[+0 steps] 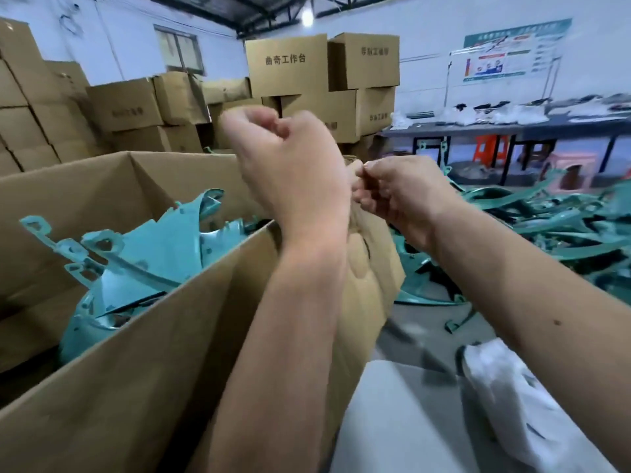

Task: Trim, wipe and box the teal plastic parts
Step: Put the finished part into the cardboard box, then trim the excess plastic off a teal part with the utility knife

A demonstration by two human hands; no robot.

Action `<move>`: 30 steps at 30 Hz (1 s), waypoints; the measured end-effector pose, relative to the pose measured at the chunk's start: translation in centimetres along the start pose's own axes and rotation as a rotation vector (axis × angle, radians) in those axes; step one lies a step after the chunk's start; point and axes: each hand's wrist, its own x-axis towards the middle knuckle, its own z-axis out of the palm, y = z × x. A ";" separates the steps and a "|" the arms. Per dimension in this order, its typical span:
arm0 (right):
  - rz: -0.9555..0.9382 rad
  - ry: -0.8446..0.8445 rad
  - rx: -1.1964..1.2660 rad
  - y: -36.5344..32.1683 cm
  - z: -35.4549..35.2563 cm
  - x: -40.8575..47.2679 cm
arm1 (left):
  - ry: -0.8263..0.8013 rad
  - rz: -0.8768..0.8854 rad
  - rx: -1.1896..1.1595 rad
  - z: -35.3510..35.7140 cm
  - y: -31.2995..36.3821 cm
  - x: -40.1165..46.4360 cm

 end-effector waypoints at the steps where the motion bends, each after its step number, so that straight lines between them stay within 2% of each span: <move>1: -0.007 0.022 -0.049 0.7 -1.9 -0.5 | -0.069 0.096 0.058 1.0 -0.2 -1.7; 3: 0.008 0.081 -0.151 2.7 -5.5 -1.8 | -0.328 0.279 0.232 2.5 -1.6 -4.9; 4: 0.024 0.131 -0.205 3.9 -7.7 -2.6 | -0.454 0.270 0.302 3.6 -2.1 -7.1; 6: 0.069 0.249 -0.289 6.1 -11.9 -3.8 | -0.609 0.180 0.359 5.4 -4.8 -10.1; 11: 0.082 0.592 -0.612 10.6 -21.2 -5.1 | -0.954 -0.207 0.519 8.4 -12.6 -16.1; 14: 0.050 0.722 -0.806 10.9 -24.7 -5.4 | -0.968 -0.430 0.566 9.8 -15.7 -18.5; 16: 0.056 0.769 -0.857 10.7 -26.4 -5.1 | -0.904 -0.686 0.483 10.8 -16.8 -19.6; 17: 0.064 0.776 -0.869 10.6 -27.0 -4.9 | -0.847 -0.771 0.435 11.3 -17.2 -20.0; 18: 0.064 0.768 -0.886 10.4 -27.3 -4.5 | -0.781 -0.773 0.417 11.6 -17.3 -20.1; 22: -0.054 0.652 -1.046 9.6 -27.0 -2.1 | -0.531 -0.283 0.469 13.5 -17.1 -18.4; 25: -0.167 0.529 -1.147 8.7 -25.6 0.9 | -0.440 -0.095 0.593 16.7 -18.2 -15.0; 28: -0.201 0.445 -1.204 7.9 -24.0 4.4 | -0.617 0.015 0.923 20.0 -20.0 -11.3; 30: -0.174 0.411 -1.126 7.5 -22.7 6.4 | -0.781 0.089 1.108 21.7 -21.2 -9.7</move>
